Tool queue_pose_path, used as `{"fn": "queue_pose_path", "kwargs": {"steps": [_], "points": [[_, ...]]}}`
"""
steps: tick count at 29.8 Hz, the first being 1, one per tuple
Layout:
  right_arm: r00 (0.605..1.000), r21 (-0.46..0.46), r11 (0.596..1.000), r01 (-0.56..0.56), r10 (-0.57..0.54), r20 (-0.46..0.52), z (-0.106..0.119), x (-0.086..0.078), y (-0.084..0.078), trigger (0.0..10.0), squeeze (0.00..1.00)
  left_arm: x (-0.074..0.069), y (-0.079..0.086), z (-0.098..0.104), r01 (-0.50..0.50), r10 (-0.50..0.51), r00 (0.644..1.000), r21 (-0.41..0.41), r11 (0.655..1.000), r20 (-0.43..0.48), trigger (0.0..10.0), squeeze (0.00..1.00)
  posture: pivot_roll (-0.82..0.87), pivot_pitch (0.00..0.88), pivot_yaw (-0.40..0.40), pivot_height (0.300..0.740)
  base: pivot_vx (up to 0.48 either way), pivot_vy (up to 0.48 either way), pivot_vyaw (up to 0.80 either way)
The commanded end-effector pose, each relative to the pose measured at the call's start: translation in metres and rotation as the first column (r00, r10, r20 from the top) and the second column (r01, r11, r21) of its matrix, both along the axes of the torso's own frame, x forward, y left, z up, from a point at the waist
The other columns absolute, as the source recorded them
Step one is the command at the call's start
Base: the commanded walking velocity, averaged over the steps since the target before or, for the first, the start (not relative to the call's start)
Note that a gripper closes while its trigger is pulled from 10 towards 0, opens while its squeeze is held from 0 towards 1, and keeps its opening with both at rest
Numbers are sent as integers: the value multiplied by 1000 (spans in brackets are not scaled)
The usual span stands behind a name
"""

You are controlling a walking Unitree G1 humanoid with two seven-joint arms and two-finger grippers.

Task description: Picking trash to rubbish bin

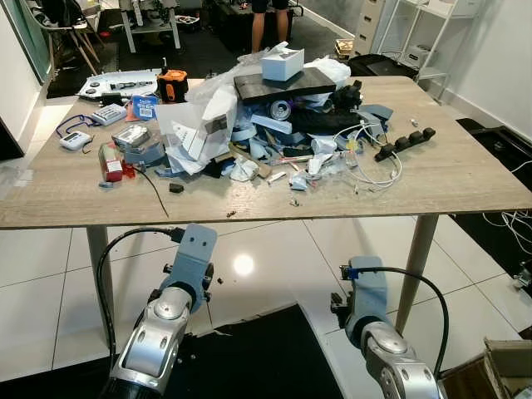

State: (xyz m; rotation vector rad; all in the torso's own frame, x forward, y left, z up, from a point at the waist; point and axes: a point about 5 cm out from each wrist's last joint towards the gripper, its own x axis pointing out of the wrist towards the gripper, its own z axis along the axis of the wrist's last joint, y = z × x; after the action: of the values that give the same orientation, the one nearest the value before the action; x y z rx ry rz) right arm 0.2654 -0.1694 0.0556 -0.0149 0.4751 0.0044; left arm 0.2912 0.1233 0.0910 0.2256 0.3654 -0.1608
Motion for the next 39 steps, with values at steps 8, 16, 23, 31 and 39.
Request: {"fn": "queue_pose_path", "kwargs": {"steps": [8,16,23,31,39], "points": [[1000,36,999,4,-4,16,6,-1,-2,10000,0,-5,2,-5,-34,33,999,-24,999,-21,10000,0,-72,114,18,740,0,0,0],[958,178,976,-129,76,275,59,20,11,10000,0,-4,0,29,80,-52,986,-176,981,158,10000,0,-69,117,19,740,0,0,0],[762,265,940,-217,-6,647,146,35,10,10000,0,-2,8,99,349,-195,885,-326,879,423,10000,0,-59,125,15,740,0,0,0],[717,36,998,-53,13,697,170,45,0,10000,0,28,15,114,43,35,892,-161,986,451,10000,0,-58,121,18,740,0,0,0],[738,-31,999,-40,51,673,160,47,1,10000,0,27,21,104,-30,110,913,-204,978,394,10000,0,-62,122,17,740,0,0,0]]}}
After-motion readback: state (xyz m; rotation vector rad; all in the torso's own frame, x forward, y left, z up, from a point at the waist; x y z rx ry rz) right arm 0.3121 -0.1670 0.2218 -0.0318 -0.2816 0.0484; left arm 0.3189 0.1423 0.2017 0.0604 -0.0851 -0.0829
